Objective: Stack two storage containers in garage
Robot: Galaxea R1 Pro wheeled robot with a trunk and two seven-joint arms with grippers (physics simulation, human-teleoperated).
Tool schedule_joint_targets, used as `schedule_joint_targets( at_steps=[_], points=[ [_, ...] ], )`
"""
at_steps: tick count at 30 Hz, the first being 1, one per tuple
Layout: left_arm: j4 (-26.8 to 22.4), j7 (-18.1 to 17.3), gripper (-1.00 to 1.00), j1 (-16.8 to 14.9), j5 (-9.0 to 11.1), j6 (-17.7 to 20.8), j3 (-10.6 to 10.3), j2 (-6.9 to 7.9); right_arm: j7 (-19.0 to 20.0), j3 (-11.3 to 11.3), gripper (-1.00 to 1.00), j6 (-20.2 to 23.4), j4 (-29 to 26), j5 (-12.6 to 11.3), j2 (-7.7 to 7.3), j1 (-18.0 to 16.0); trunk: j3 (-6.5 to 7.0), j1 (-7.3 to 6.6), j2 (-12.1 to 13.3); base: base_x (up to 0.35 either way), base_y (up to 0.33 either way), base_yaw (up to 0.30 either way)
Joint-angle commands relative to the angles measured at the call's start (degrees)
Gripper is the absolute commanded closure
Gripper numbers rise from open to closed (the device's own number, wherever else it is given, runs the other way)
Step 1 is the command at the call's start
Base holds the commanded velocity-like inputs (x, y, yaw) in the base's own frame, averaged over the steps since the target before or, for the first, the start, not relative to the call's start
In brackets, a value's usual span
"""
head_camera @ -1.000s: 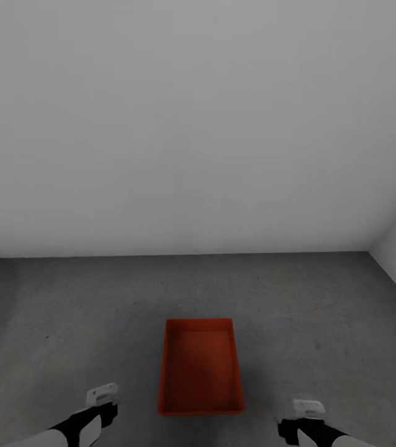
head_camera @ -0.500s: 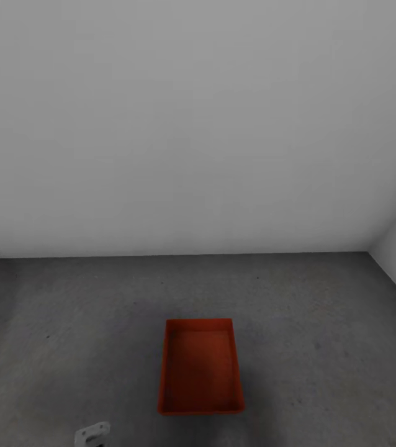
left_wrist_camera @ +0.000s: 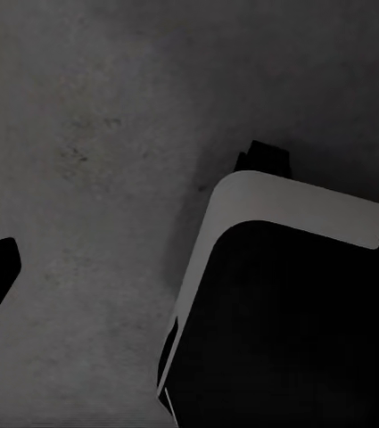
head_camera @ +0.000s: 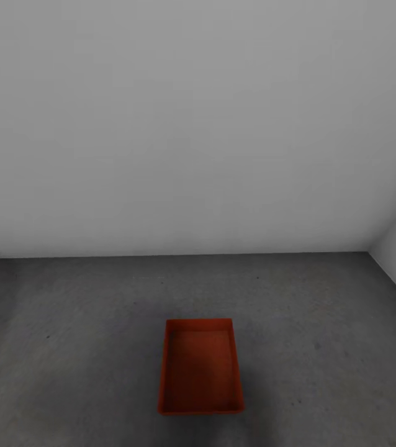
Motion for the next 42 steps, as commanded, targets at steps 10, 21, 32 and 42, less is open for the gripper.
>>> schedule_joint_targets(
  at_steps=[10,21,32,42],
  points=[
    [0.03,0.15,-1.00,0.50,0.50,0.06,-0.48,0.00,0.02,-0.04,-1.00,-0.34,0.17,0.08,0.00,-0.07,-0.04,0.00,-0.03,0.000,0.000,0.000],
    [0.03,0.03,-1.00,0.60,0.31,0.44,-0.50,-0.07,0.18,-0.02,-1.00,-0.34,0.17,0.12,0.02,-0.07,-0.04,0.00,-0.03,0.000,0.000,0.000],
    [0.03,0.01,-1.00,1.22,0.25,0.14,-0.51,-0.08,0.29,-0.02,-1.00,-0.34,0.17,0.12,0.09,-0.06,0.14,-0.22,0.37,0.000,0.000,0.000],
    [0.03,0.02,-1.00,1.25,0.31,0.16,-0.48,-0.03,0.30,-0.02,-1.00,-0.34,0.17,0.12,0.03,-0.07,1.93,-2.41,4.38,0.000,0.000,0.000]
  ],
)
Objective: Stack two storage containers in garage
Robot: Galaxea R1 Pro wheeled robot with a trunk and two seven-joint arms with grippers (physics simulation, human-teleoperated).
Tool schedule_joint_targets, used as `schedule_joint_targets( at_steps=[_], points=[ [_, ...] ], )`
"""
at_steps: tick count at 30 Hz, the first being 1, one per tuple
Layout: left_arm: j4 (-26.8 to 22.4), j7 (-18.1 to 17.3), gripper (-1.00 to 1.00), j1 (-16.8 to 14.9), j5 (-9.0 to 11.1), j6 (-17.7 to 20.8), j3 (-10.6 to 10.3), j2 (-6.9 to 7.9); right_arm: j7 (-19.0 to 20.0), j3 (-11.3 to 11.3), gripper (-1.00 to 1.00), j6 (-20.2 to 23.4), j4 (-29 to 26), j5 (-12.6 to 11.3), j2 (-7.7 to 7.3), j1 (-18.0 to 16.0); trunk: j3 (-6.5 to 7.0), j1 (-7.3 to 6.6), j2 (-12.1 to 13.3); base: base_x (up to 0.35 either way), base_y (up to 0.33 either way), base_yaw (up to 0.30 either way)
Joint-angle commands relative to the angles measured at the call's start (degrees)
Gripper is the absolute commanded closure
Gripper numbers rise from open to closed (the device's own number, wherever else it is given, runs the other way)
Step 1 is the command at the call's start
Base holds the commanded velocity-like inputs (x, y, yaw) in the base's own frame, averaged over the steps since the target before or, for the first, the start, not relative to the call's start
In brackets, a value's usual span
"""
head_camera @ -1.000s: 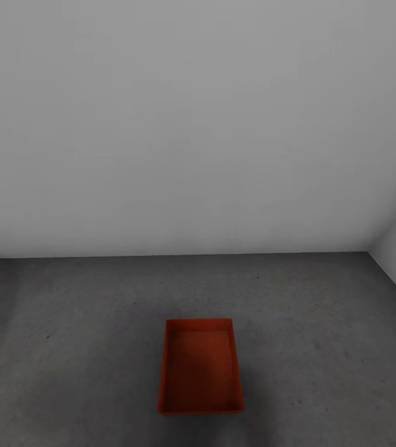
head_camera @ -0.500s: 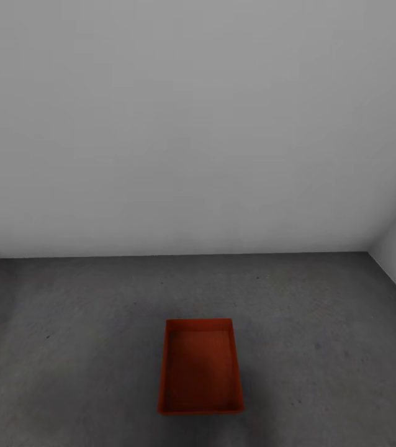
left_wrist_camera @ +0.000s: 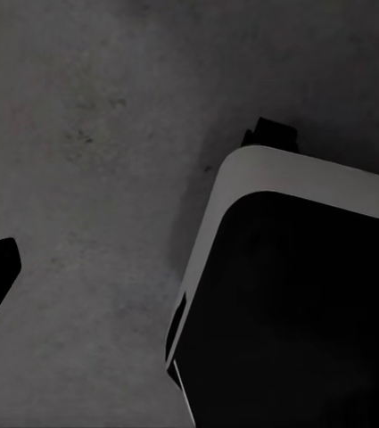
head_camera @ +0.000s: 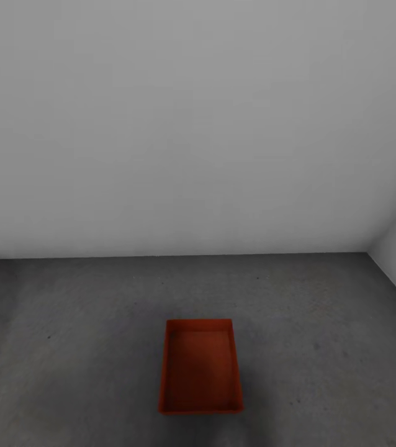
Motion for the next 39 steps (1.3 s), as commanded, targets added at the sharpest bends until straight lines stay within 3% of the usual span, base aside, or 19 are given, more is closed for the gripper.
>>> schedule_joint_targets(
  at_steps=[1,39],
  points=[
    [0.01,0.14,-1.00,-0.03,0.44,0.07,-0.47,0.02,-0.10,-0.10,-1.00,-0.22,0.18,-0.04,-0.01,-0.06,0.14,-0.22,0.38,0.000,0.000,0.000],
    [0.01,-1.10,-1.00,-0.03,0.35,0.26,-0.54,0.11,1.04,0.08,-1.00,-0.36,0.20,0.32,-0.06,-0.05,6.96,-8.57,15.62,0.000,0.000,0.000]
  ],
)
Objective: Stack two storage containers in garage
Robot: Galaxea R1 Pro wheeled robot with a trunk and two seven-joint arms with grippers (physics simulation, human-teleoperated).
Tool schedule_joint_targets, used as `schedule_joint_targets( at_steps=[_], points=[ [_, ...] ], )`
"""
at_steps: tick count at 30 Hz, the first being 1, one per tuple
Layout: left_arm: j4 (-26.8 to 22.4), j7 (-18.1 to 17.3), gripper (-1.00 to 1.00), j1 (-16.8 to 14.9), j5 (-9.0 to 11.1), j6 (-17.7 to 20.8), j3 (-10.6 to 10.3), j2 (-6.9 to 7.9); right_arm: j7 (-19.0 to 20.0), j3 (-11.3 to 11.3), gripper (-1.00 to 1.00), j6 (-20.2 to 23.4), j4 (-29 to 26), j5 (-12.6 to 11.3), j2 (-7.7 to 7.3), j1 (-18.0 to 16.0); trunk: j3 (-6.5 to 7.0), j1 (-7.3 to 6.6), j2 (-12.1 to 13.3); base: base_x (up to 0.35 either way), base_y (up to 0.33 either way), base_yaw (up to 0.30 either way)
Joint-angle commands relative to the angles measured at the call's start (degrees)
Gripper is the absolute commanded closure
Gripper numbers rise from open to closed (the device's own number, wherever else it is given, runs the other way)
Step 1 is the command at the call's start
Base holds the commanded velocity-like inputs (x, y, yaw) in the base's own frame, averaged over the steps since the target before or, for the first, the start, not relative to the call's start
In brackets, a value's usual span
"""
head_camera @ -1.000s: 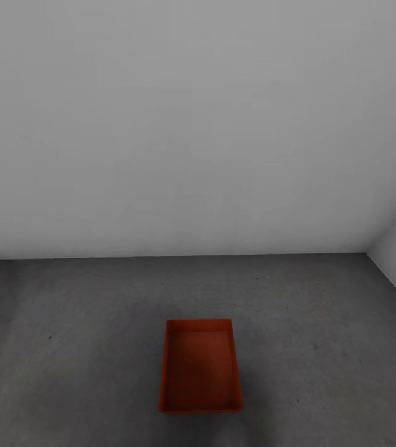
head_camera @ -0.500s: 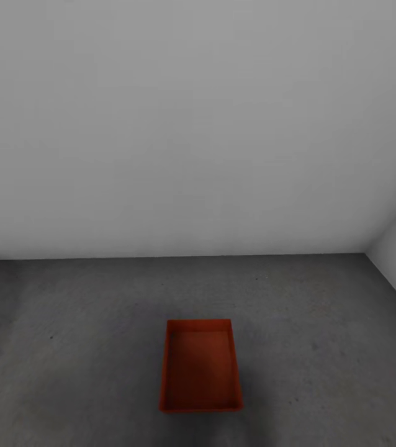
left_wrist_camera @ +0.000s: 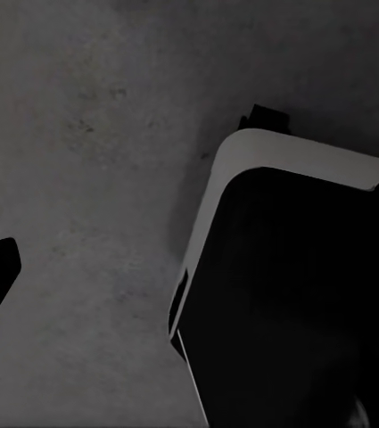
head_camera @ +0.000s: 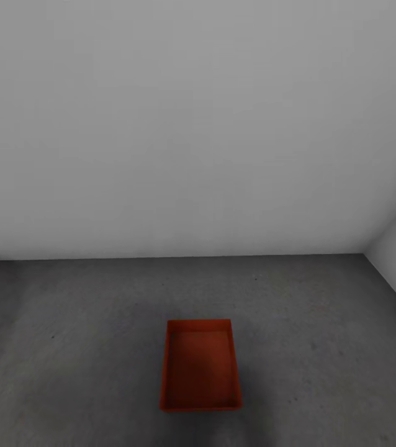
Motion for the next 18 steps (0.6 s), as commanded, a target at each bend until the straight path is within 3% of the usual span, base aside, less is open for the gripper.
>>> schedule_joint_targets(
  at_steps=[1,18],
  points=[
    [0.01,-0.44,-1.00,0.00,0.43,0.09,-0.49,0.02,-0.02,-0.05,-1.00,-0.33,0.18,0.02,-0.02,-0.06,0.13,-0.21,0.36,0.000,0.000,0.000],
    [0.01,-2.21,-1.00,0.05,0.36,0.20,-0.50,0.18,0.00,0.08,-1.00,-0.83,0.16,3.14,0.05,-0.03,3.18,-3.94,7.18,0.000,0.000,0.000]
  ],
)
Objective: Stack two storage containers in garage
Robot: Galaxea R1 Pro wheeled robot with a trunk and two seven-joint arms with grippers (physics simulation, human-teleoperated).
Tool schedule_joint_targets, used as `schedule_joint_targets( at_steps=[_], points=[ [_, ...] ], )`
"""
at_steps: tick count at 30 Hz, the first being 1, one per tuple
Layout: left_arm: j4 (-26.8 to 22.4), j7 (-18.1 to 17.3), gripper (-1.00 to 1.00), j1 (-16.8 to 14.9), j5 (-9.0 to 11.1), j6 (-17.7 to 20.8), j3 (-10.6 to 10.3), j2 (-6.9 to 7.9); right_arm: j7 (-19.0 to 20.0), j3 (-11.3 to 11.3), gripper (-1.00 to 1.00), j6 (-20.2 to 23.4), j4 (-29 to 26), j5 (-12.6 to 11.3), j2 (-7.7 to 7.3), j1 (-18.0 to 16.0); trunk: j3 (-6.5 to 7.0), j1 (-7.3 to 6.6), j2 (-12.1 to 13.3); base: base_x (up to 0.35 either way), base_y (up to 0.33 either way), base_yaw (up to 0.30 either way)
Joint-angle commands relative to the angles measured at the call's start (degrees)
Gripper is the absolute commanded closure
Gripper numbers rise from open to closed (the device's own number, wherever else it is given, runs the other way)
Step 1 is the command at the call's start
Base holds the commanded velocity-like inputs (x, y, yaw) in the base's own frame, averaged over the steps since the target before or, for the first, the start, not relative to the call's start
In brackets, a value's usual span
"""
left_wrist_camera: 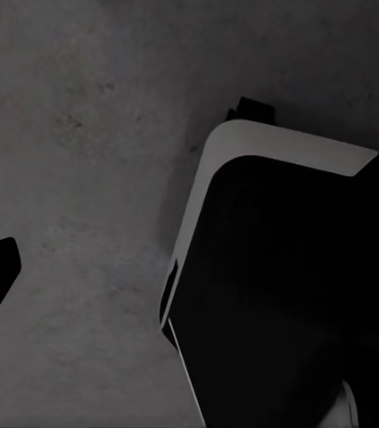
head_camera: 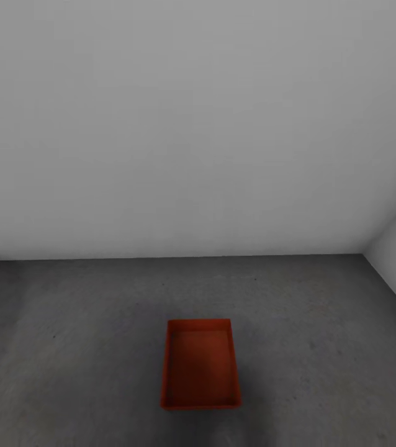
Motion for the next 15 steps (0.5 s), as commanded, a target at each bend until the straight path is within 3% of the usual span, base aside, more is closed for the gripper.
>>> schedule_joint_targets(
  at_steps=[1,8,15],
  points=[
    [0.01,0.09,-1.00,-0.04,0.43,0.13,-0.48,0.01,-0.17,-0.12,-1.00,-0.32,0.19,0.32,-0.01,-0.08,0.11,-0.20,0.34,0.000,0.000,0.000],
    [0.01,0.01,-1.00,-0.04,0.43,0.16,-0.48,0.08,-0.18,-0.13,-1.00,-0.36,0.19,0.38,-0.02,-0.09,1.37,-1.74,3.15,0.000,0.000,0.000],
    [0.01,0.00,-1.00,-0.04,0.45,0.16,-0.48,0.07,-0.18,-0.13,-1.00,-0.36,0.19,0.38,-0.02,-0.08,1.37,-1.74,3.15,0.000,0.000,0.000]
  ],
)
